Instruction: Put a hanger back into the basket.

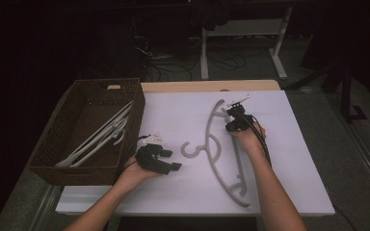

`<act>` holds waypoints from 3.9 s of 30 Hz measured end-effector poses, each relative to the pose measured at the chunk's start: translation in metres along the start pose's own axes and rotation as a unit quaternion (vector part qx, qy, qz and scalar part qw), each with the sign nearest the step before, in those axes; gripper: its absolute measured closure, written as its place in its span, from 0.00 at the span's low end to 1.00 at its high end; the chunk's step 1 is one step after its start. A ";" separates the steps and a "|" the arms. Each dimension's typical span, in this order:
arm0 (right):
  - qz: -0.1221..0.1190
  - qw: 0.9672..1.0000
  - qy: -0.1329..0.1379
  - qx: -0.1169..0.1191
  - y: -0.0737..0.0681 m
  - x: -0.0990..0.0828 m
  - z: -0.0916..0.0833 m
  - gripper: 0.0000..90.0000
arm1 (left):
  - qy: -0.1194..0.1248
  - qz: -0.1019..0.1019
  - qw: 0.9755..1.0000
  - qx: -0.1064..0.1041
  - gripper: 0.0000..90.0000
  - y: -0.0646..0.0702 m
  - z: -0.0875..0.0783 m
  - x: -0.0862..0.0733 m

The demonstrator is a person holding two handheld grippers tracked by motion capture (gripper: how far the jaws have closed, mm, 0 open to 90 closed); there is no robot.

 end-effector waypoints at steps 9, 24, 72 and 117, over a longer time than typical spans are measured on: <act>0.028 1.000 0.010 0.008 0.003 0.013 0.005 0.74 | -0.002 0.002 1.000 -0.001 0.36 0.000 0.001 0.000; 0.022 1.000 0.008 0.010 0.003 0.021 0.007 0.88 | -0.002 0.002 1.000 -0.001 0.36 0.000 0.001 0.001; -0.209 0.973 0.019 0.099 -0.065 -0.046 -0.048 0.99 | 0.001 0.000 1.000 -0.005 0.36 -0.002 0.000 0.000; -0.124 0.992 -0.023 -0.018 0.020 -0.080 -0.031 0.99 | 0.000 -0.001 1.000 -0.004 0.36 -0.002 0.000 0.000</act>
Point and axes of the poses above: each handheld gripper's, and its own axes: z roughly forward along the jaws, x roughly out of its top, y roughly to its right, the point moved 3 cm from there along z, roughly forward along the jaws, and after that the axes turned 14 degrees about -y, right-handed, at the moved point
